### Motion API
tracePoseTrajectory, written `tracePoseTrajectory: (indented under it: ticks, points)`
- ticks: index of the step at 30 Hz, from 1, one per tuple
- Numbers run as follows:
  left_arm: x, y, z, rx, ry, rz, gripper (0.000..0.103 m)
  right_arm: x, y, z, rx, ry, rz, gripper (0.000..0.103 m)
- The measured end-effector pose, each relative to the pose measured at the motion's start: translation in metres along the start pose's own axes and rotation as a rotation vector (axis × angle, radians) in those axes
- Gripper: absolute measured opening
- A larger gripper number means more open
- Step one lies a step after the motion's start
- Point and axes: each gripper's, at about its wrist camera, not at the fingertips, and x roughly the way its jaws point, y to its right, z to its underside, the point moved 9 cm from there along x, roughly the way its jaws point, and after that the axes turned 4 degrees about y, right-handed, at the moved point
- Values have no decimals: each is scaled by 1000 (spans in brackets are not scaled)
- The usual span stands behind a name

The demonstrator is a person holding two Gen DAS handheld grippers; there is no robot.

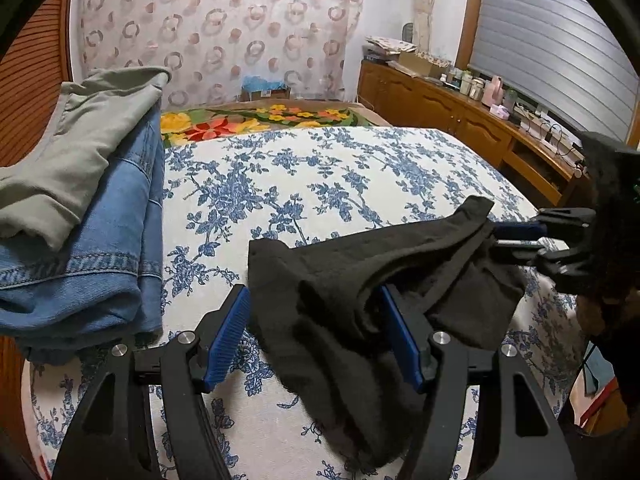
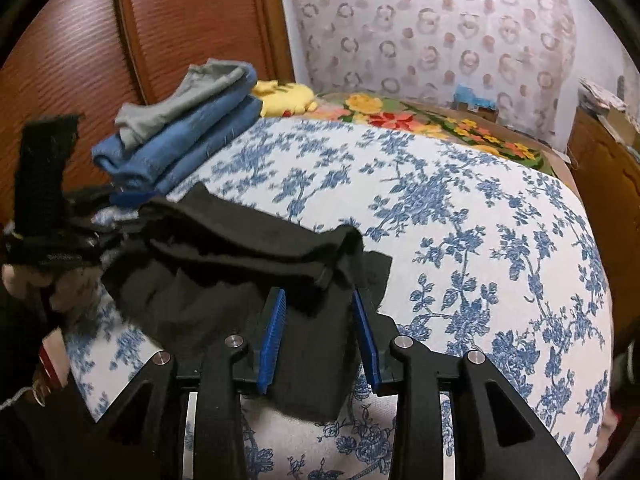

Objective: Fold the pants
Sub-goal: 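Lower the folded end onto the garment and open both grippers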

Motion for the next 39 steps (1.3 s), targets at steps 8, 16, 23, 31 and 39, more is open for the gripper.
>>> tracePoseTrajectory:
  ticks: [8,16,23,31,39]
  points:
    - [-12,-7,-5,-10,29,-9,67,26,-5,-19,-88,-37,61,36]
    - [-7,-12,-2,-14,16,-16,67,48,15,-39,-28,-21,106,36]
    - [11,-10,-5,-3,-23,-18,67,52,24,-42,25,-6,109,36]
    - [31,-2,-17,22,-41,28,39,43,26,-37,42,-3,88,36]
    - [28,1,-36,30,7,31,15,33,26,-31,50,3,83,36]
